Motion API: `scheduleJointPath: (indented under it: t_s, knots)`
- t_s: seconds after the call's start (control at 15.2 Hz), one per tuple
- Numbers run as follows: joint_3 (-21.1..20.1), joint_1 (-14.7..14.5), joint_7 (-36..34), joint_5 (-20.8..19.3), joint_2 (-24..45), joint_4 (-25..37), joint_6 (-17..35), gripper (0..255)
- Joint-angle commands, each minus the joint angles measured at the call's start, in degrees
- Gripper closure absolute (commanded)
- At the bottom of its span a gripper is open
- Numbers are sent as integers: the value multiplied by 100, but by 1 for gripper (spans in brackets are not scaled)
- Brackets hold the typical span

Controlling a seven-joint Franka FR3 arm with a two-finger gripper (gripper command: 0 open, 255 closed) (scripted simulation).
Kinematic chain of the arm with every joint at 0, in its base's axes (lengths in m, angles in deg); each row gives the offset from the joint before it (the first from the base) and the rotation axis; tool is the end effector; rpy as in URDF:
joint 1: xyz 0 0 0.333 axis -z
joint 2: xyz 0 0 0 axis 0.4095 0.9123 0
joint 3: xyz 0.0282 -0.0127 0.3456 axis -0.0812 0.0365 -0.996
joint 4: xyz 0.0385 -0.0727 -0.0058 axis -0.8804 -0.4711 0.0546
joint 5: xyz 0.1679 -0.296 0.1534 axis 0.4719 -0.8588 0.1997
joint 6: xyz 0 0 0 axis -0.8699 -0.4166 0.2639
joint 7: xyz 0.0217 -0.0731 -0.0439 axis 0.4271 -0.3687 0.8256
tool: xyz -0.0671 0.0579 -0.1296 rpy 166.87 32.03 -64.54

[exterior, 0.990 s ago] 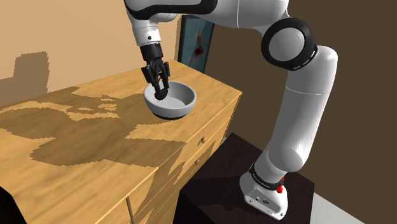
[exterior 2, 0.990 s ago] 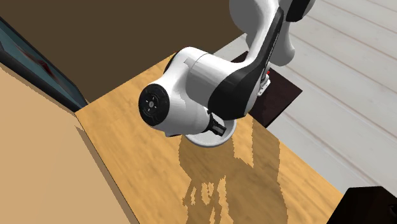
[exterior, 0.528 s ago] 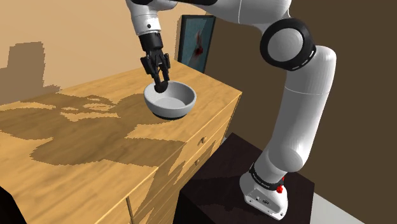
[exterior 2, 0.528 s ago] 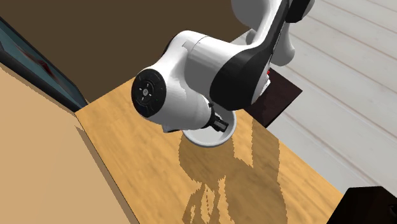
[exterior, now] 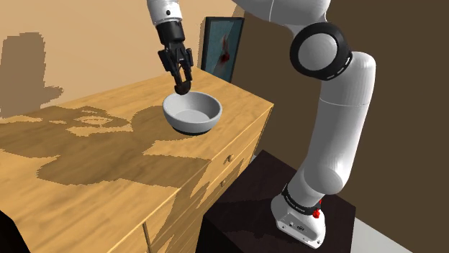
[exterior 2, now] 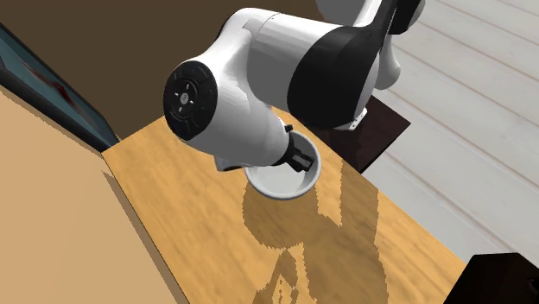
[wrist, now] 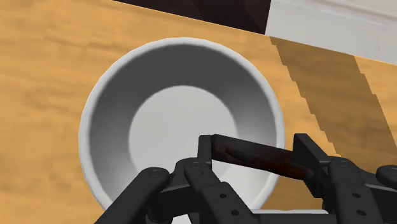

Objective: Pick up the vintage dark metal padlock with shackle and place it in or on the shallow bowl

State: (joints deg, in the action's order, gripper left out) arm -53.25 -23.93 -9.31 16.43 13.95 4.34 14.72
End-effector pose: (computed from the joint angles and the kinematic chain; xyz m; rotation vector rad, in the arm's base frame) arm 0.5412 0.1325 0.5490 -2.9390 -0.3946 0.7329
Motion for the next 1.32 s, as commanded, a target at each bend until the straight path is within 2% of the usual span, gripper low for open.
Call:
scheduleJointPath:
  t_s: [0.0,0.26,1.25]
  knots:
    - [-3,-13,-26,-4,62,252,-192,255]
    - [151,333,497,-81,-425,-356,-109,255]
    - [176,380,638,-82,-658,-1760,1061,255]
